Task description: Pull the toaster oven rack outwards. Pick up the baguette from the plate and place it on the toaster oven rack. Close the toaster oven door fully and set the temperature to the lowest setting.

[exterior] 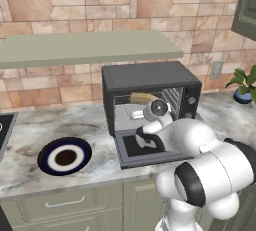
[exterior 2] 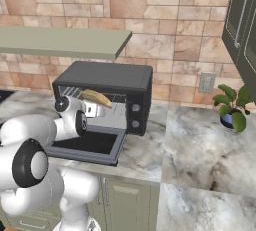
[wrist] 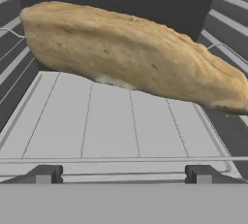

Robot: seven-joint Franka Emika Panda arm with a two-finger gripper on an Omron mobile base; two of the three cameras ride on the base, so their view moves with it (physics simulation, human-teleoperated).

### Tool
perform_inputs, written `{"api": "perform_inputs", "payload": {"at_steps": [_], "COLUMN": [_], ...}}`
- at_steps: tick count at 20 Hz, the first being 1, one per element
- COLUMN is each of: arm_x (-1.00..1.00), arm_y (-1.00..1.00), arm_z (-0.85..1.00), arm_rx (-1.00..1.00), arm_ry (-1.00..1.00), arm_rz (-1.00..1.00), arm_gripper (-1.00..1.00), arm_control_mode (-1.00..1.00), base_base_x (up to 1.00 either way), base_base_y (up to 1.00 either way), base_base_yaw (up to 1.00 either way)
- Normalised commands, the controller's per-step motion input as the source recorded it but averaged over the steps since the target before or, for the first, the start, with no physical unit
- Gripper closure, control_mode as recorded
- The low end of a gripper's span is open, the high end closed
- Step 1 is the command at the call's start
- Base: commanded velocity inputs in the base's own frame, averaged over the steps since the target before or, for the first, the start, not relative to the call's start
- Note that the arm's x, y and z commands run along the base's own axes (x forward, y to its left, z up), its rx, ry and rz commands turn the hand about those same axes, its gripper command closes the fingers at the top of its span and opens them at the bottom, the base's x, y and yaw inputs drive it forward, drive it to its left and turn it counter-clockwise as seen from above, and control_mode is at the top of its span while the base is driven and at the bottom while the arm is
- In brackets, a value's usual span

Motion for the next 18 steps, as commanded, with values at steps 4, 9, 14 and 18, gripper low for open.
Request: {"api": "perform_inputs", "payload": {"at_steps": [4, 9, 14, 18], "arm_x": [0.23, 0.23, 0.21, 0.13], "arm_y": [0.00, 0.00, 0.00, 0.00], "arm_z": [0.00, 0.00, 0.00, 0.00], "arm_rx": [0.00, 0.00, 0.00, 0.00], "arm_ry": [0.00, 0.00, 0.00, 0.00], "arm_rz": [-0.01, 0.00, 0.00, 0.00], "arm_gripper": [-1.00, -1.00, -1.00, -1.00], "arm_control_mode": [-1.00, -1.00, -1.00, -1.00], "base_base_x": [0.00, 0.00, 0.00, 0.00], "base_base_y": [0.00, 0.00, 0.00, 0.00], "base_base_yaw": [0.00, 0.00, 0.00, 0.00]}}
